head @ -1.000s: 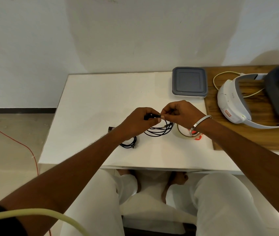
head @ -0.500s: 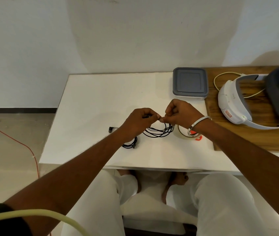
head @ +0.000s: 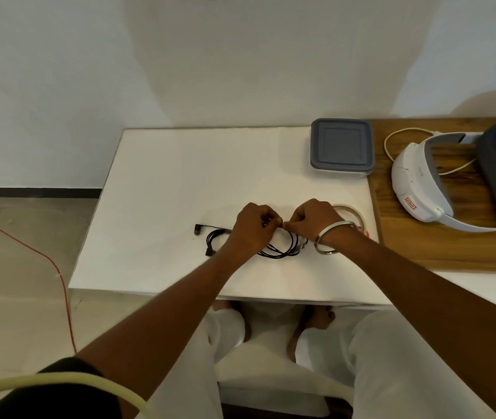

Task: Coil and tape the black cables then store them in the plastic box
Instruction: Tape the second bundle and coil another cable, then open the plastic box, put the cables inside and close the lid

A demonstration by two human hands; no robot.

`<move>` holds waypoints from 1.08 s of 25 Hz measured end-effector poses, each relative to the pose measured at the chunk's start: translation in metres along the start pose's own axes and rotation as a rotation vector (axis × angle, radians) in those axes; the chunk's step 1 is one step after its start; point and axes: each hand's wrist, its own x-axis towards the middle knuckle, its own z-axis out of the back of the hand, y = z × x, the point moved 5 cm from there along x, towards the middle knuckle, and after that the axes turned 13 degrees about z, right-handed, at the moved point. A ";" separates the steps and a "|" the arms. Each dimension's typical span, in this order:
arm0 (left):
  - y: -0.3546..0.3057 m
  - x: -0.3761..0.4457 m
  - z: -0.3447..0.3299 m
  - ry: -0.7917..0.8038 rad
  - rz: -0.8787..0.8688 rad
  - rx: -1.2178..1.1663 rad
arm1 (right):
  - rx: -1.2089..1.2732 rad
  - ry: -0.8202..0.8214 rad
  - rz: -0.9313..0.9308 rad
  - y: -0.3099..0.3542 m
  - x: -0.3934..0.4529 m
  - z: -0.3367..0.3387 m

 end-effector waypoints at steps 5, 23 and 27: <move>0.007 0.001 -0.008 -0.161 -0.036 0.308 | -0.130 0.014 0.040 -0.003 0.004 -0.008; -0.087 0.071 -0.002 0.015 0.123 -0.323 | -0.353 -0.640 -0.010 -0.076 -0.005 0.124; -0.100 0.089 -0.014 0.049 0.153 -0.291 | -0.351 -0.532 -0.085 -0.088 0.007 0.128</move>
